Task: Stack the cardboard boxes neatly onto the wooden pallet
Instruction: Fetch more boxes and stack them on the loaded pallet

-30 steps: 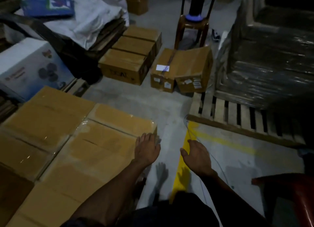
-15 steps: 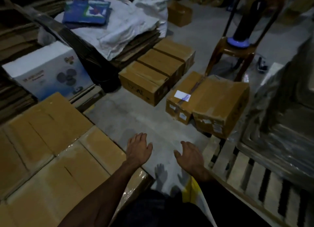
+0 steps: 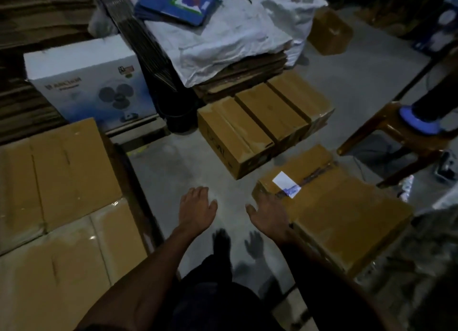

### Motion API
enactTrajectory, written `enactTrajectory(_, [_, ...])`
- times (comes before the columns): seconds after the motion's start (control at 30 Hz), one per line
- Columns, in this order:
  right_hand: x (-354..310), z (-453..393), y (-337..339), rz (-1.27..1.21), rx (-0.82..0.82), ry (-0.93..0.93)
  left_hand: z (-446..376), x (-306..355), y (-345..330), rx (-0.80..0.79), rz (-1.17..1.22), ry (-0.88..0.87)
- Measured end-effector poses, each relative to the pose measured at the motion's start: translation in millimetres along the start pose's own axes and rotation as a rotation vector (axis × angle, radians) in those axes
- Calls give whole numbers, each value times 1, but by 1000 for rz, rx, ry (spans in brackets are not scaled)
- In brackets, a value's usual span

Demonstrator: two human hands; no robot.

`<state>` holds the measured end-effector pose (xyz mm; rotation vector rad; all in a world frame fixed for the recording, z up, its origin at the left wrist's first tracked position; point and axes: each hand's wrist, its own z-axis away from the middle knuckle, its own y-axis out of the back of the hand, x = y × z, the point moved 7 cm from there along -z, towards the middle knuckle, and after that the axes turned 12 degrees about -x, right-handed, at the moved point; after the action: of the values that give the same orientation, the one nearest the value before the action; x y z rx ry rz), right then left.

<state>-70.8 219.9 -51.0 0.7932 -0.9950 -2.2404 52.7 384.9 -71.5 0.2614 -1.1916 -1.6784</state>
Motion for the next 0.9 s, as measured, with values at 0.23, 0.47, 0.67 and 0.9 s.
enactTrajectory(0.23, [-15,-122,105,5,3,55,-120,31,84,-1,47,68])
enactTrajectory(0.47, [-4,-254,166,139,-96,76,-234,48,108,-30,161,213])
enactTrajectory(0.67, [38,-409,181,28,-165,73,-361,49,87,-62,550,471])
enactTrajectory(0.9, [87,-612,155,-133,-261,22,-535,26,35,49,984,677])
